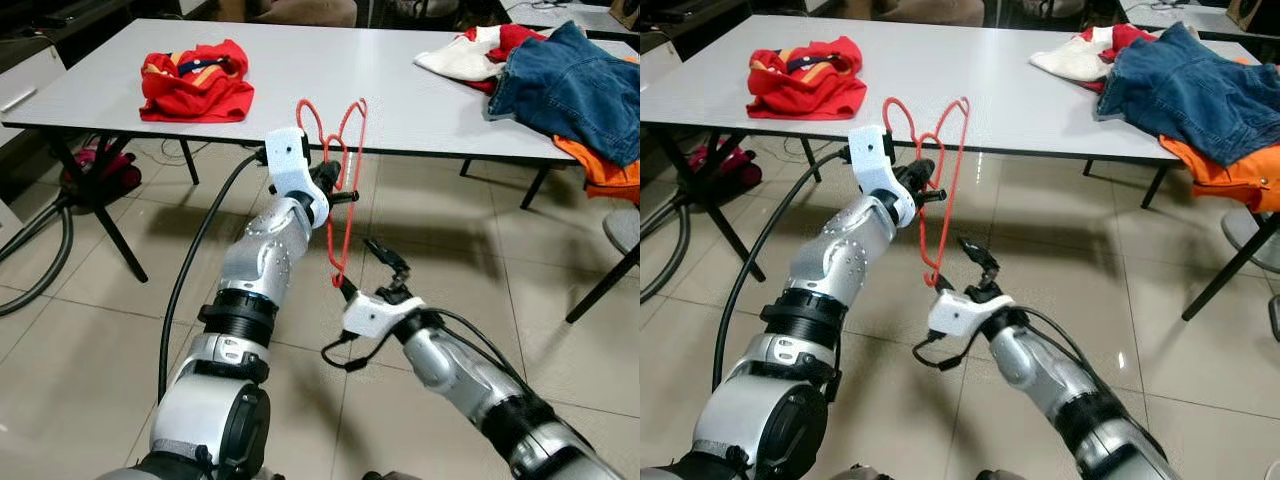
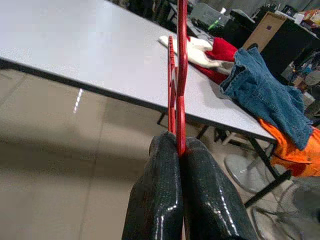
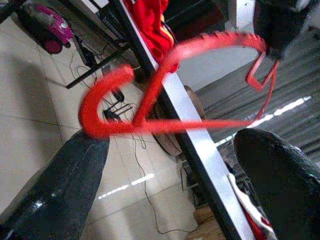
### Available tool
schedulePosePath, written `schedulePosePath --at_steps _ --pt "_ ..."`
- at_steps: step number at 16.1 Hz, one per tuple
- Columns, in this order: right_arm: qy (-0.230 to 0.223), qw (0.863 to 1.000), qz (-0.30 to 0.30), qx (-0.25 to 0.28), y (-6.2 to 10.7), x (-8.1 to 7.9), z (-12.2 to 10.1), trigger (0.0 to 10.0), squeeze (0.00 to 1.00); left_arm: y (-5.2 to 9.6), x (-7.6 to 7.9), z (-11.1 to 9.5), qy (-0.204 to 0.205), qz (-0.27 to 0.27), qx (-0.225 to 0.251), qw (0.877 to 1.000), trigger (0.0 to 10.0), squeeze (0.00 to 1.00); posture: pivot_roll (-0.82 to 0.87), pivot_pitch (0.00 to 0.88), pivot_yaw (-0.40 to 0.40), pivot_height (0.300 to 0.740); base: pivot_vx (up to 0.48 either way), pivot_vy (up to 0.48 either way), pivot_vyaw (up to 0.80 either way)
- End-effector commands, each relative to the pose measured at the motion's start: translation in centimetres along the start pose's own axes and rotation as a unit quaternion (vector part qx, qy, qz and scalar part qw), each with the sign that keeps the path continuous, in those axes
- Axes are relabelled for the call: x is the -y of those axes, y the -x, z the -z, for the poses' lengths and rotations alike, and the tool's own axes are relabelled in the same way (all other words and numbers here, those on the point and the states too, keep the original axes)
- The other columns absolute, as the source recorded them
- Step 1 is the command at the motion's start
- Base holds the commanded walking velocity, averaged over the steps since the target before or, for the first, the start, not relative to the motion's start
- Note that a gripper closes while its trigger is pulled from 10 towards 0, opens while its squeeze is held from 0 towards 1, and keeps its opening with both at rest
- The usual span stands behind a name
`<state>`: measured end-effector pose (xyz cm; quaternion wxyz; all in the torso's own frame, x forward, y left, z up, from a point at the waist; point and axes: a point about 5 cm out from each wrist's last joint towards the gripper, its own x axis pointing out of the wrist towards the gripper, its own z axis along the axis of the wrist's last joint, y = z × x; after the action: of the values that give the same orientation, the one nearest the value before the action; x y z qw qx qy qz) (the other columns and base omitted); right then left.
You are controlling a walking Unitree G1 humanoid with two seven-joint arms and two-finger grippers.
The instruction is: Hang hanger
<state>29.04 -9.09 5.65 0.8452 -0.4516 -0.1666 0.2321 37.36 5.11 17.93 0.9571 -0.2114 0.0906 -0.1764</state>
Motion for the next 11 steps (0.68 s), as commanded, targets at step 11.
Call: schedulePosePath --at_steps 11 --pt "0.016 1.000 0.006 0.014 -0.8 -0.5 -0.1 6.5 0.00 0.1 2.6 -1.0 0.066 0.041 -0.006 0.997 10.0 0.00 -0.07 0.020 0.014 0.740 0.000 0.000 0.00"
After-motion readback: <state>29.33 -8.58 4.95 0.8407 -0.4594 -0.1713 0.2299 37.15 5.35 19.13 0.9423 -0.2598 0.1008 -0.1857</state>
